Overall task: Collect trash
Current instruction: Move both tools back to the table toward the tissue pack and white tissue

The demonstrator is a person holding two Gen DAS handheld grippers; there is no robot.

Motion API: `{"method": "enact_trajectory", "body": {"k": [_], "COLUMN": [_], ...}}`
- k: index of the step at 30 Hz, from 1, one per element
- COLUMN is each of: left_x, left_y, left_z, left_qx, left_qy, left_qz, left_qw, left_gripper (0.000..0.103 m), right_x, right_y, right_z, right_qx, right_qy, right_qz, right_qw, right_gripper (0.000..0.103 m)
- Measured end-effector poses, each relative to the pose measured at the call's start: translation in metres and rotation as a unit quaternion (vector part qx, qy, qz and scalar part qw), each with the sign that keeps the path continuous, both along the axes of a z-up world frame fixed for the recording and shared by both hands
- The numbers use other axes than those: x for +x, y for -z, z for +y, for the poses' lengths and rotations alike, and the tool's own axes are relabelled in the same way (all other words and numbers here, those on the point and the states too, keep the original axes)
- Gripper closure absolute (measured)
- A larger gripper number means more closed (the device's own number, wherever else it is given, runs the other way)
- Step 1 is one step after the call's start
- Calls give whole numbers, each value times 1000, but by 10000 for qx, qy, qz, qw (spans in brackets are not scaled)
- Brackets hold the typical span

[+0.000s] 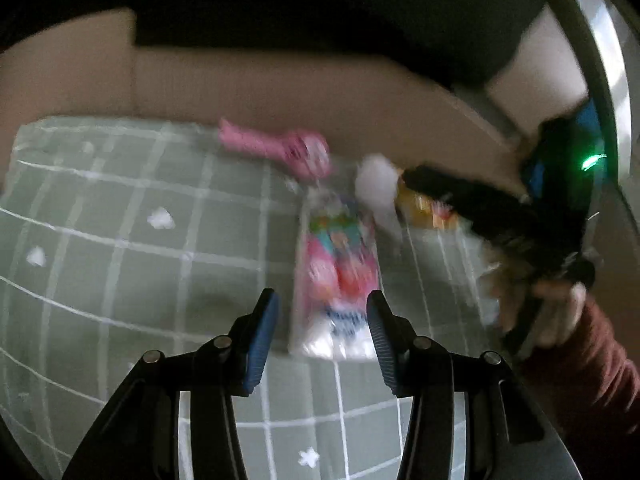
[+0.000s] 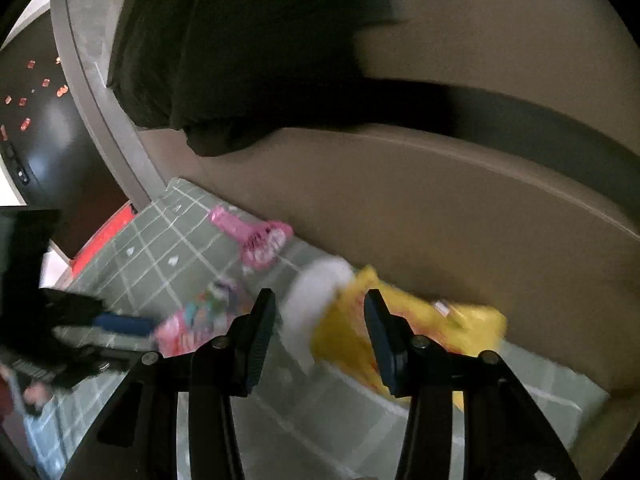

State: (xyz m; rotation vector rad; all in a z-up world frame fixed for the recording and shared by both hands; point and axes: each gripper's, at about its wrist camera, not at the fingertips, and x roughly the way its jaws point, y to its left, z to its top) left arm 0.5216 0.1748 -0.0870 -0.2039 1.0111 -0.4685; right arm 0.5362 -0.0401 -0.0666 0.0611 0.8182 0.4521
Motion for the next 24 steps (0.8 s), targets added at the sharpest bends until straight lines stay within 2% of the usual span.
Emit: {"method": "enact_trajectory", "body": {"k": [2, 4, 6, 7, 10, 13, 17, 19, 20, 22, 24], "left_x": [11, 25, 48, 58, 86, 111, 125, 130, 129, 114, 90], "left_y": [-14, -22, -22, -21, -17, -5, 7, 16, 16, 18, 18], "left_z": [8, 3, -4, -9, -19, -30, -25, -16, -14, -4, 0], "left_qx": [-10, -41, -59, 17, 392, 801, 883, 648, 524, 213, -159], "left_qy": [-308, -421, -296, -240, -140, 5, -39, -85, -119, -78, 172], "left_qz": [-363, -534, -591, -584, -651, -557, -372, -34, -28, 169, 527], "left_qw": [9989, 9977, 9978, 9980, 9970, 9952, 9954, 9979, 9986, 9996, 9983], "left_gripper": [56, 56, 56, 56, 56, 56, 56, 56, 56, 56, 56], "right_x": [15, 27, 31, 29, 5, -29, -77, -91, -99, -108, -116], "right_y": [8, 20, 29, 30, 24, 18, 12, 13, 15, 19, 22], "right_z": [17, 28, 34, 34, 17, -7, -44, -58, -63, -68, -73], "right_qx": [-187, -434, -652, -677, -344, -212, -283, -245, -298, -408, -299], "right_qy": [114, 180, 149, 98, -250, -281, -172, -54, 7, 74, 47], "right_qz": [24, 152, 305, 317, 671, 845, 754, 736, 697, 639, 636], "right_qw": [9998, 9988, 9973, 9972, 9968, 9958, 9966, 9970, 9971, 9971, 9975], "right_gripper": [59, 60, 74, 76, 80, 80, 80, 80, 79, 79, 79]}}
